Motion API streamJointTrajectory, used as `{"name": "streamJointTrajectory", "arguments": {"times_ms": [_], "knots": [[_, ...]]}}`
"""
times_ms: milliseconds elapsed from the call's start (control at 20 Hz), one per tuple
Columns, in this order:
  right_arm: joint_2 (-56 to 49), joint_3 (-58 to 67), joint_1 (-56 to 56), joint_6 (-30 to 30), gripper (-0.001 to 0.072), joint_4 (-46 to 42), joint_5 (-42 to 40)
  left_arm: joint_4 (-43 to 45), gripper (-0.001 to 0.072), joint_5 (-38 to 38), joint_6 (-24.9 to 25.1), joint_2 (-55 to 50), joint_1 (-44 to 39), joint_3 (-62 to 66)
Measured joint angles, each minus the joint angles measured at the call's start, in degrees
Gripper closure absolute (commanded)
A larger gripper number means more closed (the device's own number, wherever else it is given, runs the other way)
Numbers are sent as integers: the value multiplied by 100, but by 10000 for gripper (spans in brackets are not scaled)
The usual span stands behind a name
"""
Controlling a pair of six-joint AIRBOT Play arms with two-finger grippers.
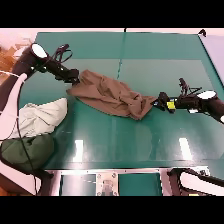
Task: Fold the shirts.
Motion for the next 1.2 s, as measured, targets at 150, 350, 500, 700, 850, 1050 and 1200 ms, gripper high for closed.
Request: {"name": "streamJointTrajectory", "arguments": {"times_ms": [150, 350, 500, 700, 850, 1050, 1200], "knots": [[323, 734, -133, -31, 700, -13, 472, 90, 686, -107, 4, 717, 0, 295], [1137, 2422, -535, 31, 699, -7, 1012, 219, 685, 125, 22, 2083, 0, 1307], [1829, 3464, -817, 144, 699, 2, 1174, 245, 686, 710, 44, 3187, 0, 1947], [2691, 4065, -1005, 195, 699, -24, 1257, 249, 685, 1425, 103, 4439, 0, 2251], [3047, 4199, -1054, 278, 699, -42, 1281, 271, 685, 1698, 146, 4854, 0, 2310], [3193, 3866, -1069, 339, 699, -63, 1281, 319, 685, 1873, 157, 4782, 0, 2024], [3200, 2966, -1069, 356, 699, -74, 1202, 319, 684, 1902, 168, 4214, 0, 1755]]}}
